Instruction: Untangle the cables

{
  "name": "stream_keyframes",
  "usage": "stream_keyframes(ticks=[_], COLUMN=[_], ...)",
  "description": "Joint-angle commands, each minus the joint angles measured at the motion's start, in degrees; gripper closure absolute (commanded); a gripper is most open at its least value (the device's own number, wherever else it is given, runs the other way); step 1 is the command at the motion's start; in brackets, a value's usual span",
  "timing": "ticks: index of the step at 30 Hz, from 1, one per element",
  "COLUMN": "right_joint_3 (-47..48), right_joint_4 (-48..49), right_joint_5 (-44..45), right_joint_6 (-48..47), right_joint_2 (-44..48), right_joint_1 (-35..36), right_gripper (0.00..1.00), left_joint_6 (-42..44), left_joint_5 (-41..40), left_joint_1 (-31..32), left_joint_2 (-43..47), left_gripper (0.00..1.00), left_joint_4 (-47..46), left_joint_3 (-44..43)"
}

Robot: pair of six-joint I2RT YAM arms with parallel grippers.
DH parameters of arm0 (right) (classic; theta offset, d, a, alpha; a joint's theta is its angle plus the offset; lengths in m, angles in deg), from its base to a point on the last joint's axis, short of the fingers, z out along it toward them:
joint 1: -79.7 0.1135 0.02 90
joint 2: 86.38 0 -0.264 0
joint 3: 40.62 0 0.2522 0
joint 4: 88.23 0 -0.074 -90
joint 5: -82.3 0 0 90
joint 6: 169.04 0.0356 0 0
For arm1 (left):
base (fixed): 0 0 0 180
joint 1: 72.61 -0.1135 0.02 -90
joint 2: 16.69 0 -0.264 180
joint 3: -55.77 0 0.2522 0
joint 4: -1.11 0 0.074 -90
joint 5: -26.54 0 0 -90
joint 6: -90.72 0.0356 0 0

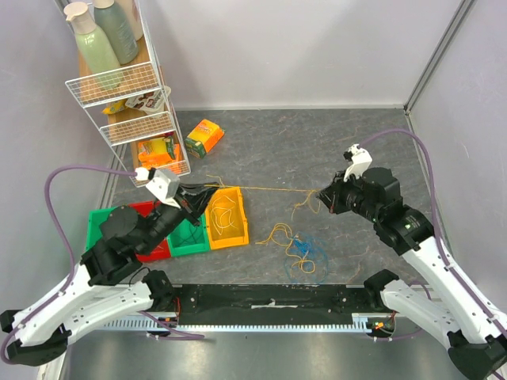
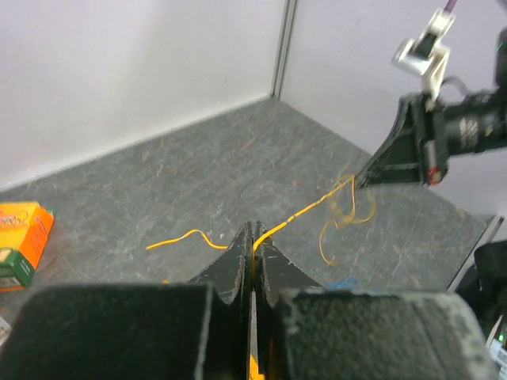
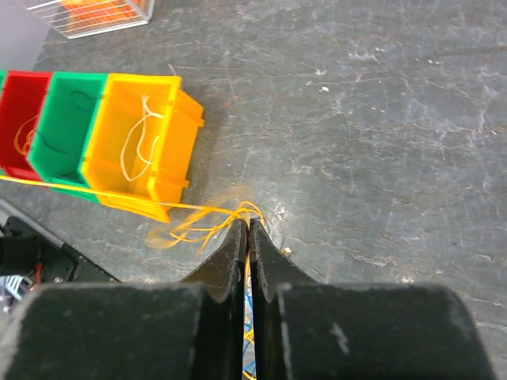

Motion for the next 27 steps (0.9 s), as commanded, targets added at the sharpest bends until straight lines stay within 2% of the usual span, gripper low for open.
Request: stream_keyframes(ticks=[1,7,10,13,17,21,27], right_joint_3=[-4.9,-10.3,-11.5,-11.9,-11.3,-10.3,-9.1], right_joint_4=[0.7,5.8,7.3,8.0,9.5,7.7,6.7], right_joint_5=[11.6,12.8,13.8,13.9,4.9,3.6,2.1], right_joint_6=[0.3,1.3,2.4,2.2,-1.4,-2.7,-3.2], right_joint_2=[-0.1,-1.6,-2.6,-3.3,-3.7,-3.1,-1.0], right_joint_1=[-1.6,-1.6,-1.6,-1.6,-1.6,-1.6,-1.6], right_gripper=[0.91,0.9,0.95,0.96,0.83,0.73,0.68], left_joint_6=[1.7,0.7,0.5,0.1,-0.8,-0.2,-0.4], left_joint_5=[-2.5,-0.8,-0.1,0.1,-1.3,-11.6,-28.0], left_joint_1=[-0.8,-0.8,-0.8,-0.8,-0.8,-0.8,-0.8], left_joint_2=[1.3,-0.1,-0.9,-2.1,-5.2,-7.3,-11.4], left_gripper=[0.98,0.98,0.98,0.98,0.98,0.98,0.98], left_joint_4=[-4.5,-4.5,-4.5,-2.9,1.9,8.4,21.6], left_joint_3=[-9.0,-13.1,-14.6,-16.4,-19.9,-22.3,-24.6])
